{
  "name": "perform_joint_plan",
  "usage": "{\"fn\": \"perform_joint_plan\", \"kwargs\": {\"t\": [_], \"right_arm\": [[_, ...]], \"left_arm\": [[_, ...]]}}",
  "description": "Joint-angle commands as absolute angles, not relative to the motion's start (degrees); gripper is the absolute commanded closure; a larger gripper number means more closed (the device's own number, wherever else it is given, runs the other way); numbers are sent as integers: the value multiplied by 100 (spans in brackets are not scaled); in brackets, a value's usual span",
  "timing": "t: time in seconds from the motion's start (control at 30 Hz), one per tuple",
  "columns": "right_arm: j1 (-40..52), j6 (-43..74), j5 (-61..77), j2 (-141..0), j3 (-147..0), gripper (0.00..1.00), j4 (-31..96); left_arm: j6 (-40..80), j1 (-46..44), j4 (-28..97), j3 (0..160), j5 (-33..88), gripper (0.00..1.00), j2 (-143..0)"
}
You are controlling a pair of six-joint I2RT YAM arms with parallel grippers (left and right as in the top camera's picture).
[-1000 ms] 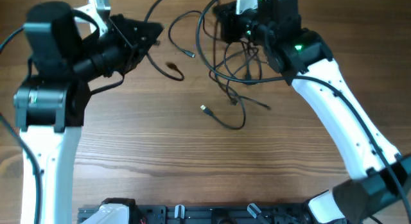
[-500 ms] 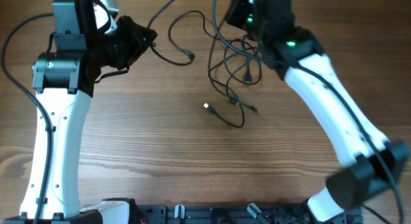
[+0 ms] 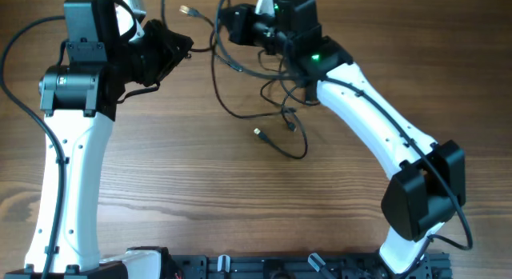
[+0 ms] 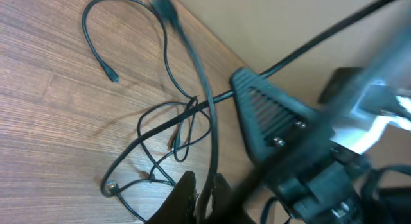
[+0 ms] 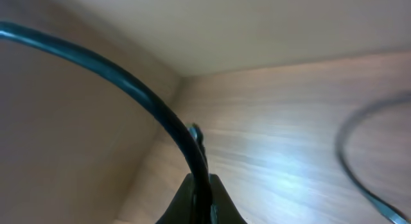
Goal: Untangle cables
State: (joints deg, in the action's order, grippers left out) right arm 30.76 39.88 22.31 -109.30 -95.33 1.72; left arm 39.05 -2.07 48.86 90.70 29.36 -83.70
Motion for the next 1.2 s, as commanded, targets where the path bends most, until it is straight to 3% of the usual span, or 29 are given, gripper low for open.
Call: {"fn": "perform_joint_plan", "kwargs": {"t": [0.0, 0.07, 0.2, 0.33, 0.5, 0.73, 0.87, 1.17], "right_arm": [[3098, 4200, 2906, -10899, -9598, 96, -239], [2980, 4169, 2904, -10704, -9598, 96, -78], [2611, 3811, 2875, -9935, -9598, 96, 314], [1977, 3553, 2434, -8943, -9601, 96, 996], [788, 3284, 1817, -8156, -9601, 96, 1846], [-902, 3103, 2043, -7959, -9719, 96, 2539], [-1594, 2355, 1302, -8027, -9723, 96, 2943], [-2165, 1347, -530, -8908, -9723, 96, 3203]], "left_arm": [[3769, -150, 4851, 9076, 2882, 89, -8381], [3765, -117, 4864, 9076, 2880, 86, -8381], [3769, -36, 4871, 9076, 2788, 66, -8381], [3767, -36, 4875, 9076, 2574, 33, -8381], [3769, -36, 4873, 9076, 2405, 2, -8381], [3769, -36, 4912, 9076, 2191, 0, -8381], [3769, -36, 4919, 9076, 1959, 0, -8381], [3769, -36, 4915, 9076, 1914, 0, -8381]]}}
